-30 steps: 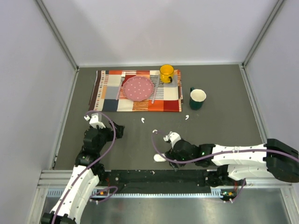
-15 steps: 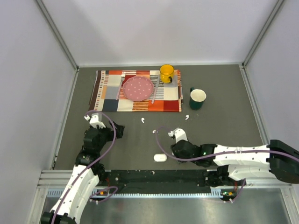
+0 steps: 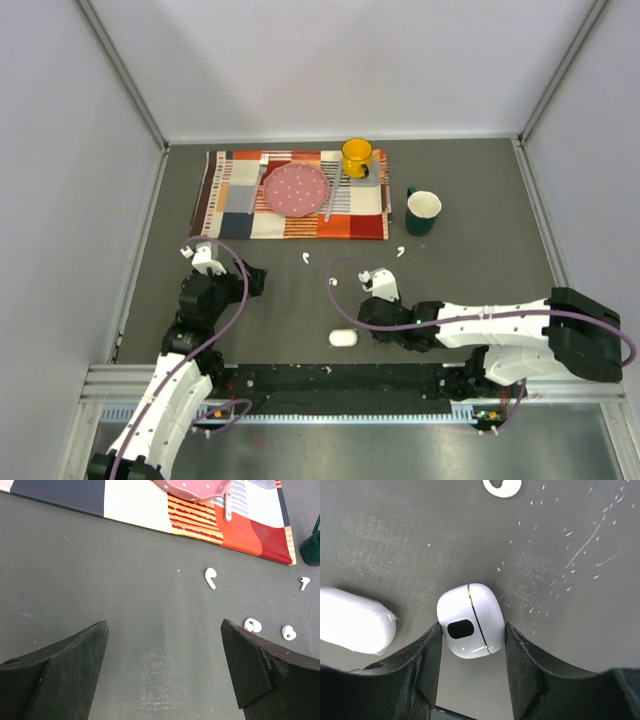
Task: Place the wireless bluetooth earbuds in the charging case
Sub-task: Pick up the charging case at the center of the board.
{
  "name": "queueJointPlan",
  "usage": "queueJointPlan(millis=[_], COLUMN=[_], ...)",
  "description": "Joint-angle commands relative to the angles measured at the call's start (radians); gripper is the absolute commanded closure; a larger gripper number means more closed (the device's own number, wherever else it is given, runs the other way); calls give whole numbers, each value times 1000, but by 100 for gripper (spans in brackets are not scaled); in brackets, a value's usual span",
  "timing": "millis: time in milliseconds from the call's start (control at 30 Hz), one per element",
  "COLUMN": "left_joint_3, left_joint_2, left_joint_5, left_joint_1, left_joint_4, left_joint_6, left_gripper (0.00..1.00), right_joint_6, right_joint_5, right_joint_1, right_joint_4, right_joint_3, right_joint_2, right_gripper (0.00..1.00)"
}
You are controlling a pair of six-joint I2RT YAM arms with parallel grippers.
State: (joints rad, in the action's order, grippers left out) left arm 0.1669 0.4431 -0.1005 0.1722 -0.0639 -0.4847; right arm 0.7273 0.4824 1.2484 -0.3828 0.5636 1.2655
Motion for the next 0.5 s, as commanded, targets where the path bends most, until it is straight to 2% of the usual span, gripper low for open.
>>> queueJointPlan(millis=[0, 100, 200, 400, 467], left_joint_3=[-7, -7, -6, -7, -7], left_joint_2=[2, 2, 3, 2, 3], left_joint_5=[-4, -5, -8, -10, -8], left_joint_1=[1, 1, 1, 1, 1], left_joint_4=[49, 49, 50, 50, 52], left_joint_6=[1, 1, 1, 3, 3], left_gripper=[1, 1, 1, 1, 1], right_joint_6=[8, -52, -124, -280, -284], right_joint_5=[25, 24, 22, -39, -68], right_joint_1=[11, 11, 11, 11, 11], right_joint_4=[-18, -22, -21, 22, 19], right_joint_3=[25, 13, -4, -22, -13], right_joint_2=[-43, -89, -159, -235, -242], right_gripper=[46, 34, 27, 27, 26])
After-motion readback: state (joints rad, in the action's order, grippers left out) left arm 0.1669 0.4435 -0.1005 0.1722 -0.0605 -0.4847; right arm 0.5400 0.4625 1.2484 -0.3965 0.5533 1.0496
